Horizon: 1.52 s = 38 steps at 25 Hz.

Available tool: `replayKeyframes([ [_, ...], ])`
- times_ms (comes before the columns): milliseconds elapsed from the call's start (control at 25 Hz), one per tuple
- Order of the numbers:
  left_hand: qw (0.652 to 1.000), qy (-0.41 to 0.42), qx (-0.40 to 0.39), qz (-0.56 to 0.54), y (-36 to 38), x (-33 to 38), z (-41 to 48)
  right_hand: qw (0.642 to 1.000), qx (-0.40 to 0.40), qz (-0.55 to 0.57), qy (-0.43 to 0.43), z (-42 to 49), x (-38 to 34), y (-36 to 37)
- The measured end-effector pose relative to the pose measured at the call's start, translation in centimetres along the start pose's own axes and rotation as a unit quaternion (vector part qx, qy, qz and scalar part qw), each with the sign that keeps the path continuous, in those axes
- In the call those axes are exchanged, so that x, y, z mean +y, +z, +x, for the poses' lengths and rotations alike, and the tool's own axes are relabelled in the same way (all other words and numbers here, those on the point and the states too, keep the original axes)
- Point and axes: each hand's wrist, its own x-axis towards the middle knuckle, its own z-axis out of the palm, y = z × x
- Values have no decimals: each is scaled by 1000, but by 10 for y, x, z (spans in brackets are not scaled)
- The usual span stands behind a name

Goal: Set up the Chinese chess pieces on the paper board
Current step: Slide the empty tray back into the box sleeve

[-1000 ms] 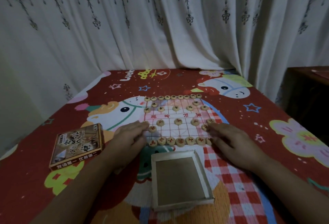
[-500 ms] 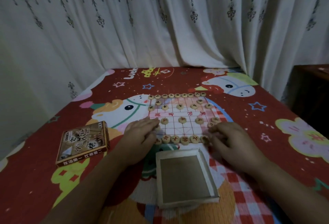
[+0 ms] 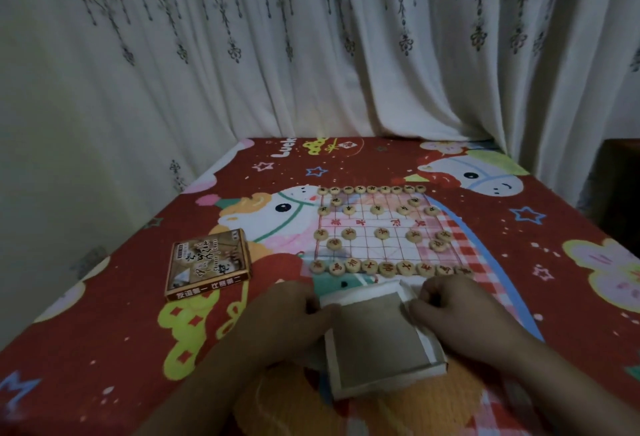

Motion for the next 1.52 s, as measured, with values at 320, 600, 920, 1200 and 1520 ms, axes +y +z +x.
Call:
replayKeyframes([
  [320, 980, -85, 142, -110, -42, -35, -17, 997, 27, 59, -41, 6, -47, 33],
  [600, 928, -323, 176, 58, -72, -153, -5, 996, 23, 54, -70, 30, -81, 67],
  [920, 926, -279, 238, -87, -44, -146, 12, 997, 7, -36, -74, 50, -108, 88],
  [1200, 867, -205, 322, -320, -33, -141, 21, 994, -2, -79, -80, 51, -115, 99],
  [1520, 927, -273, 251, -65, -44, -160, 25, 991, -9, -100, -94, 53, -125, 97],
])
